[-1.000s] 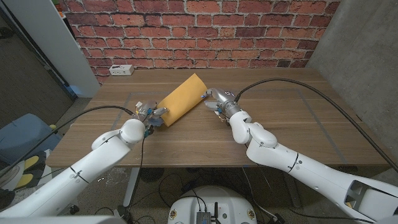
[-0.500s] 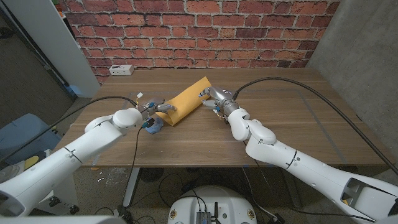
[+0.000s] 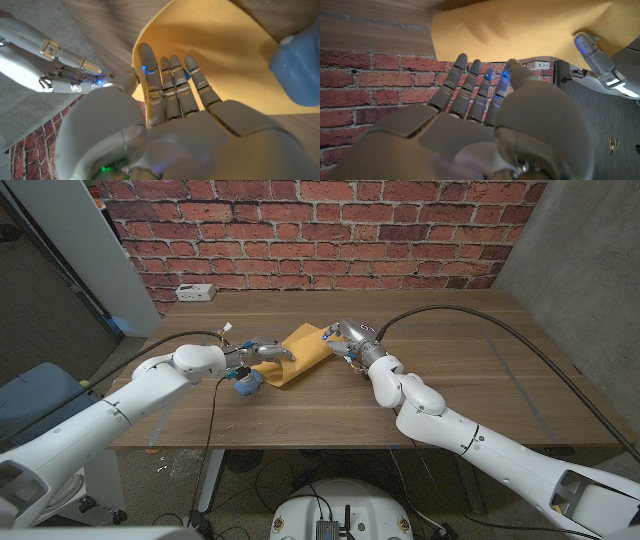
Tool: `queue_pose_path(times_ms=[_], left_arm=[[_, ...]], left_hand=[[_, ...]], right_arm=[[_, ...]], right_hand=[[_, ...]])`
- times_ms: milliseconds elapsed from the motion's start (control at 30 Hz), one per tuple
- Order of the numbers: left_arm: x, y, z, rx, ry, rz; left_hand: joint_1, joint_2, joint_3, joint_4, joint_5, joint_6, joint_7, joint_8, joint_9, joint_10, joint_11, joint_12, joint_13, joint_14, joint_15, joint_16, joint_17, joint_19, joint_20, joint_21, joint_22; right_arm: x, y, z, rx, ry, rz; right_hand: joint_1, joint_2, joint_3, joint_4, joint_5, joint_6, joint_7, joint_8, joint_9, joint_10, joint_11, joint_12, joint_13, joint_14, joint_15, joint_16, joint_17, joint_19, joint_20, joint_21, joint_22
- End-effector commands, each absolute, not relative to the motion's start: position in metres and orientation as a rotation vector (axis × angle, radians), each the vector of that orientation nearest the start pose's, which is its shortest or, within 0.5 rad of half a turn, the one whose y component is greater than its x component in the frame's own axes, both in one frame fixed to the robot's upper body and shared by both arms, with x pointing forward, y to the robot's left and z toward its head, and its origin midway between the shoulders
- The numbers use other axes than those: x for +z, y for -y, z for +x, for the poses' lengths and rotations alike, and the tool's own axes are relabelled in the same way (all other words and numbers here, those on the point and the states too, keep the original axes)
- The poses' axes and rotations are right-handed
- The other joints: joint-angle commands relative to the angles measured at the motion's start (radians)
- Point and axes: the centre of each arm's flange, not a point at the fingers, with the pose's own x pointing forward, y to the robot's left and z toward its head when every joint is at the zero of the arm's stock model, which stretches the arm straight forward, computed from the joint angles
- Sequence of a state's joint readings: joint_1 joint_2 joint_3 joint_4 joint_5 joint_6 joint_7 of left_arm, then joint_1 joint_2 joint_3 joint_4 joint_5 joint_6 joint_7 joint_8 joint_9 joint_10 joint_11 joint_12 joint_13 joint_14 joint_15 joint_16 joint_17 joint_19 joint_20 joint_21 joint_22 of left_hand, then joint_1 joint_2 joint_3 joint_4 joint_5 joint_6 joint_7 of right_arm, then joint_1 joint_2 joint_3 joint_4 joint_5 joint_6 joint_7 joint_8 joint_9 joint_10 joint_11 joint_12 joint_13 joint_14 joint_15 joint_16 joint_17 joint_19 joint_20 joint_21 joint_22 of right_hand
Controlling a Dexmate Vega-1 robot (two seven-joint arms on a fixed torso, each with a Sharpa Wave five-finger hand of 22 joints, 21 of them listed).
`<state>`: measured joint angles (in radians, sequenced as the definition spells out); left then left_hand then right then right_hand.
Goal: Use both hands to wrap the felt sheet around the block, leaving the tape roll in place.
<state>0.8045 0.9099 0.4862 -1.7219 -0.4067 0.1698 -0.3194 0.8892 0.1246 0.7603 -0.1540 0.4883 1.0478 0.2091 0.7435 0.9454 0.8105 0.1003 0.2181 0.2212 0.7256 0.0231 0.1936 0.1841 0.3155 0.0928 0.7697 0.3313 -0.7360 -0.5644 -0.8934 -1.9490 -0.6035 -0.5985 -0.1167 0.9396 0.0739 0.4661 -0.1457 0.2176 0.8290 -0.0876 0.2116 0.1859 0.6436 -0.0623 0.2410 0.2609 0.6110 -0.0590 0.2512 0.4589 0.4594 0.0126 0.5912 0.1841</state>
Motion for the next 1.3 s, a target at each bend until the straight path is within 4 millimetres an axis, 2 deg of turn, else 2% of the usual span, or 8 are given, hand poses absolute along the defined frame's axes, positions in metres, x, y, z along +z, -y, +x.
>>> queue_pose_path(times_ms=[33,167,367,667,967,1100,1167,1300], left_arm=[[-0.01,-0.264,0.595,-0.61,0.345,0.62],[-0.013,-0.267,0.589,-0.581,0.374,0.609],[-0.02,-0.273,0.58,-0.543,0.402,0.592],[-0.027,-0.279,0.571,-0.519,0.453,0.558],[-0.031,-0.29,0.565,-0.478,0.516,0.497],[-0.034,-0.298,0.561,-0.453,0.533,0.482],[-0.036,-0.303,0.558,-0.425,0.55,0.479],[-0.039,-0.313,0.551,-0.359,0.589,0.474]], left_hand=[[-0.012,0.003,0.01,0.001,0.019,-0.014,-0.004,0.015,0.024,0.03,-0.021,-0.003,0.005,0.008,-0.001,0.005,0.002,0.0,-0.008,0.014,0.003],[-0.019,0.005,0.013,0.005,0.029,-0.034,-0.003,0.009,0.022,0.03,-0.023,-0.004,0.007,0.008,-0.005,0.004,0.002,-0.004,-0.009,0.022,0.004],[-0.033,0.004,0.011,0.011,0.037,-0.054,-0.002,-0.006,0.005,0.027,-0.027,-0.007,0.008,-0.001,-0.007,0.001,0.002,-0.013,-0.009,0.03,0.004],[-0.063,-0.002,-0.004,0.025,0.037,-0.07,-0.003,-0.032,-0.028,0.014,-0.025,-0.012,0.007,-0.013,-0.009,-0.001,0.004,-0.031,-0.002,0.039,0.004],[-0.101,-0.031,-0.054,0.018,0.011,-0.099,-0.003,-0.082,-0.079,-0.013,-0.023,-0.016,0.012,-0.029,0.005,0.002,0.005,-0.055,0.02,0.051,0.002],[-0.176,-0.071,-0.118,0.038,-0.03,-0.118,-0.001,-0.122,-0.124,-0.038,-0.016,-0.016,0.021,-0.045,0.014,0.004,0.008,-0.072,0.035,0.062,-0.004],[-0.257,-0.103,-0.186,0.062,-0.078,-0.13,-0.001,-0.15,-0.159,-0.059,-0.02,-0.014,0.03,-0.063,0.018,0.009,0.015,-0.084,0.05,0.071,-0.011],[-0.376,-0.165,-0.281,0.088,-0.191,-0.156,-0.001,-0.175,-0.187,-0.104,-0.041,-0.013,0.048,-0.092,0.004,0.012,0.023,-0.095,0.075,0.078,-0.029]], right_arm=[[-0.009,0.055,0.566,0.069,0.523,-1.361],[-0.01,0.051,0.574,0.124,0.483,-1.373],[-0.01,0.043,0.58,0.162,0.49,-1.386],[-0.011,0.035,0.583,0.164,0.552,-1.37],[-0.013,0.021,0.587,0.175,0.615,-1.352],[-0.012,0.014,0.59,0.195,0.626,-1.358],[-0.012,0.011,0.592,0.208,0.625,-1.361],[-0.011,0.003,0.596,0.229,0.634,-1.379]], right_hand=[[0.012,0.0,0.009,-0.012,-0.003,-0.021,-0.014,-0.011,0.002,-0.029,-0.019,-0.013,-0.001,-0.026,-0.117,-0.02,-0.015,0.006,-0.011,0.008,0.001],[-0.011,-0.023,-0.004,-0.006,-0.008,-0.028,-0.005,-0.015,0.002,-0.03,0.001,-0.018,-0.003,-0.002,-0.108,-0.017,-0.029,0.013,-0.007,0.012,0.001],[-0.076,-0.075,-0.055,0.013,-0.01,-0.028,0.005,-0.016,0.002,-0.017,0.017,-0.02,-0.009,0.055,-0.103,0.007,-0.039,0.051,0.007,0.027,0.002],[-0.1,-0.083,-0.082,0.02,0.001,-0.026,0.014,-0.018,0.003,-0.011,0.022,-0.023,-0.013,0.104,-0.1,0.034,-0.036,0.092,0.009,0.045,0.004],[-0.116,-0.062,-0.093,0.033,0.009,-0.036,0.014,-0.02,0.004,-0.018,0.022,-0.027,-0.015,0.122,-0.098,0.048,-0.03,0.118,0.004,0.057,0.005],[-0.12,-0.049,-0.092,0.038,0.011,-0.035,0.015,-0.019,0.004,-0.016,0.022,-0.026,-0.015,0.127,-0.099,0.051,-0.029,0.119,0.002,0.058,0.005],[-0.121,-0.046,-0.092,0.039,0.011,-0.035,0.014,-0.019,0.004,-0.014,0.022,-0.026,-0.015,0.128,-0.099,0.05,-0.03,0.121,0.0,0.059,0.005],[-0.123,-0.045,-0.093,0.039,0.012,-0.036,0.013,-0.019,0.004,-0.012,0.023,-0.025,-0.015,0.134,-0.104,0.051,-0.033,0.122,-0.002,0.06,0.005]])
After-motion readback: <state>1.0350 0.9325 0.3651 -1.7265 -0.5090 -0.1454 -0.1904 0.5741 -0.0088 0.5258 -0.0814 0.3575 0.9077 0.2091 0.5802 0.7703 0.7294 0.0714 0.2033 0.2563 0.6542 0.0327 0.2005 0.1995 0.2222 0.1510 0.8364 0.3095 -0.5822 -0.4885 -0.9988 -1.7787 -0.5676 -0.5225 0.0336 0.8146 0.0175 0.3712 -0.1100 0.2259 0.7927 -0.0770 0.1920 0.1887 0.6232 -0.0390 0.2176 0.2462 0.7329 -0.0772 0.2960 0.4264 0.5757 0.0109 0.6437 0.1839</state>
